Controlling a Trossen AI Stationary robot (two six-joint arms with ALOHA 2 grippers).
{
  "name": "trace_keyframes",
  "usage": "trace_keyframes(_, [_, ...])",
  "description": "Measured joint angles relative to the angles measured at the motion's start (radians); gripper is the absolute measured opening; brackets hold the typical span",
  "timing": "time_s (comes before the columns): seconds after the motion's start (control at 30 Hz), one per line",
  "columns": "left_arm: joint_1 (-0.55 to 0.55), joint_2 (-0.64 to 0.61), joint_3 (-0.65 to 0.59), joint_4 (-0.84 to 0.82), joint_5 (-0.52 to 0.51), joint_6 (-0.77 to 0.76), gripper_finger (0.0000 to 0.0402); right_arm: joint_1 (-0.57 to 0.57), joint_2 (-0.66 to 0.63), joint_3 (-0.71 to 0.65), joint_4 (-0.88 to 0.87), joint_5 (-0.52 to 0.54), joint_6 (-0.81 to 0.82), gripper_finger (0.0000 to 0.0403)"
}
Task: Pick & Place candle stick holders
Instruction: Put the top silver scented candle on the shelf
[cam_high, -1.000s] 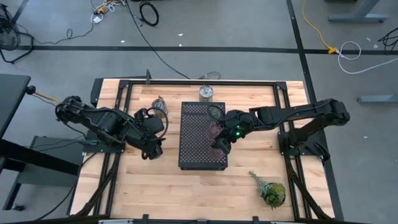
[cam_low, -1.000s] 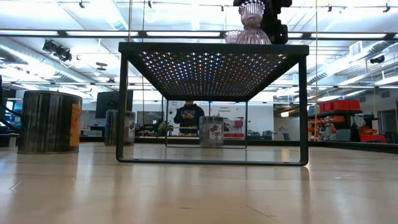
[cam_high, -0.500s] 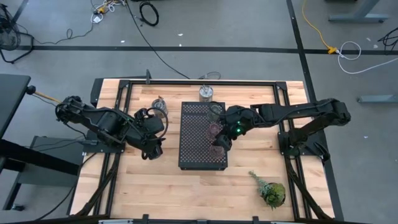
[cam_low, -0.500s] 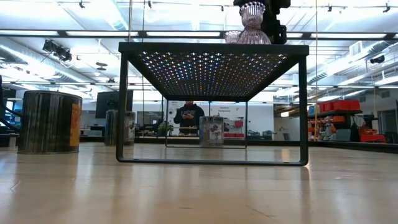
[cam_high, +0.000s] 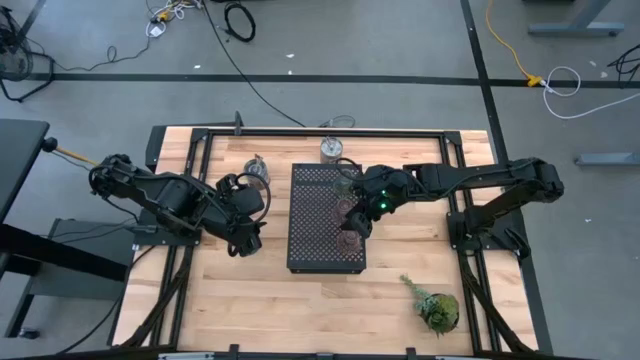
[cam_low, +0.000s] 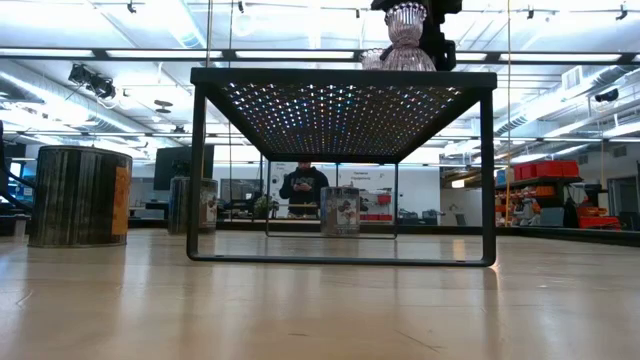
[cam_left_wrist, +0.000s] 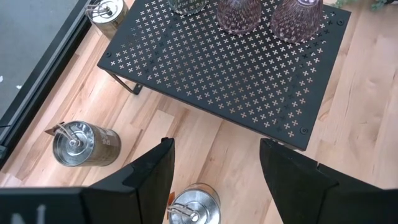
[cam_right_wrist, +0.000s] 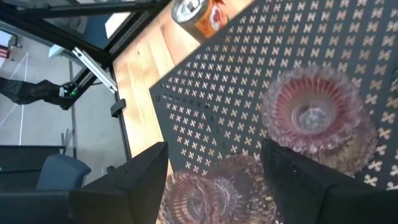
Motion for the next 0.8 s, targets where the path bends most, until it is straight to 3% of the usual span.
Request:
trace_keyframes(0.57, [0.0, 0.0, 0.0, 0.0, 0.0, 0.002, 0.0238, -0.017, 0.0, 0.18, -0.225, 0.002, -0.054, 0.0256])
trace_keyframes(0.8, [0.0, 0.0, 0.0, 0.001, 0.0, 0.017, 0.0238, -0.05, 0.0, 0.305, -0.341, 0.098, -0.101, 0.0256])
